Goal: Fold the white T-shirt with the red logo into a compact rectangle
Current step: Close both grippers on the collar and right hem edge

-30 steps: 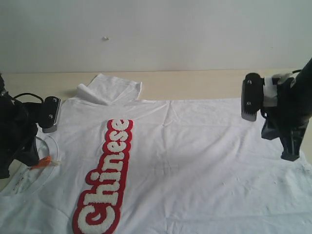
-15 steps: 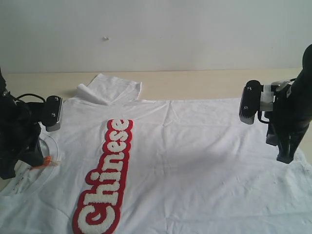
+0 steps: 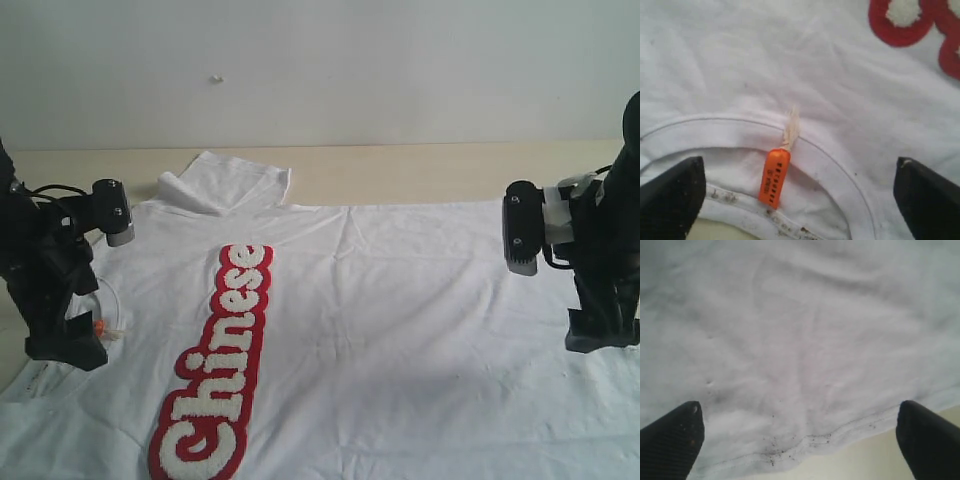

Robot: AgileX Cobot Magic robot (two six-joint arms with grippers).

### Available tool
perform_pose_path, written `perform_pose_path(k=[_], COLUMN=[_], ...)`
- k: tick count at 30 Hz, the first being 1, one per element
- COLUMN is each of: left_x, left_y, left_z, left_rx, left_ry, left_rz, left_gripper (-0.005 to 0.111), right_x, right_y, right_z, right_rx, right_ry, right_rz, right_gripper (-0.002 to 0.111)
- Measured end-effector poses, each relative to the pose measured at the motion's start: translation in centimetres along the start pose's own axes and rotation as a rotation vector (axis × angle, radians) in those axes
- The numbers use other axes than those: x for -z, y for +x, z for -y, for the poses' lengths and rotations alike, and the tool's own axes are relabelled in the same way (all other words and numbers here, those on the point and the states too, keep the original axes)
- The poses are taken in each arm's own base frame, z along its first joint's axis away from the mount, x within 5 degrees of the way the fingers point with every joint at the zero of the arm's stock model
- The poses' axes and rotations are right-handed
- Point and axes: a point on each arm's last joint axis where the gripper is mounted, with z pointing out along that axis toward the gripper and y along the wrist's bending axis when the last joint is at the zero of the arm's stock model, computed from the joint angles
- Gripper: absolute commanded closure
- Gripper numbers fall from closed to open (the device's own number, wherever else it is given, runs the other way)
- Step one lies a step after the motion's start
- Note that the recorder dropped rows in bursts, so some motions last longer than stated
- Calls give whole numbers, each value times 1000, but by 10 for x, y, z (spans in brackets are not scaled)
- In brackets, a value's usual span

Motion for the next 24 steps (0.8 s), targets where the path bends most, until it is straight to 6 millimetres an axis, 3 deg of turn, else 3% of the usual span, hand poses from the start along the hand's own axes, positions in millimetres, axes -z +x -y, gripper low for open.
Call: perform_pose_path(k=[10,16,24], left_x=[1,1,1], left_y=[3,4,4], left_z=[8,12,12], left_rx=[-98,-123,-127], left_ry=[93,131,133], left_rz=[-30,-40,-40], left_gripper=[1,1,1], right_x=[-2,-22,-34], right_y=[3,5,22], right_z=[-4,-1,4], right_rx=[193,263,219], right_ry=[-46,-70,-95], right_rz=[-32,-77,-99], right_gripper=[7,7,7])
